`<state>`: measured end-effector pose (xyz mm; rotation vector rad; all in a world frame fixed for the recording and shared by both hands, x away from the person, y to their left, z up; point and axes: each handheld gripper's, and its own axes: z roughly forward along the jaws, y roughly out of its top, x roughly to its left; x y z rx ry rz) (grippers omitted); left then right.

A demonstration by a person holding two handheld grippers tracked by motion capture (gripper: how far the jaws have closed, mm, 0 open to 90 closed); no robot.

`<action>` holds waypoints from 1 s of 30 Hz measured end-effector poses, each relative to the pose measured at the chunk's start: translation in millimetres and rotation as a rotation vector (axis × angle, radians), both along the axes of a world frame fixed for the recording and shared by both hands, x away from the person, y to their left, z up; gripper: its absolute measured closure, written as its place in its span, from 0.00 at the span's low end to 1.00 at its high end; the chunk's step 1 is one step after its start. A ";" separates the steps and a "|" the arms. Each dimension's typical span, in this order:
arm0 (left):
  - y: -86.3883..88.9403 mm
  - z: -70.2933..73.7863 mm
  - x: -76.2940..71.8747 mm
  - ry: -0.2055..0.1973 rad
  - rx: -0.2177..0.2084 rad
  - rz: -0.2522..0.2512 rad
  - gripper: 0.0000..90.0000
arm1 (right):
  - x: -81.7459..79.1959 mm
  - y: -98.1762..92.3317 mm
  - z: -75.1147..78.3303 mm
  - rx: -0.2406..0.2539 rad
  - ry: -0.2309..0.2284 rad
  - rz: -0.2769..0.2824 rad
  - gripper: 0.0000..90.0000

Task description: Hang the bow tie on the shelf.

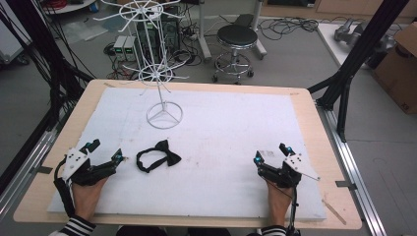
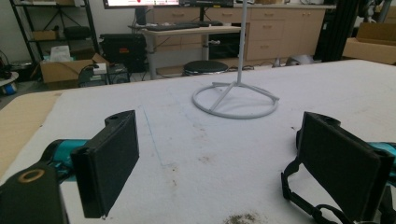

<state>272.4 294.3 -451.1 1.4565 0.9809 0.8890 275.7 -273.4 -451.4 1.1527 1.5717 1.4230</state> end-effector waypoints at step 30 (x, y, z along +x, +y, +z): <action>-5.1 10.8 1.5 0.022 0.036 -0.035 0.15 | 0.1 0.0 0.2 -0.002 -0.001 0.004 0.08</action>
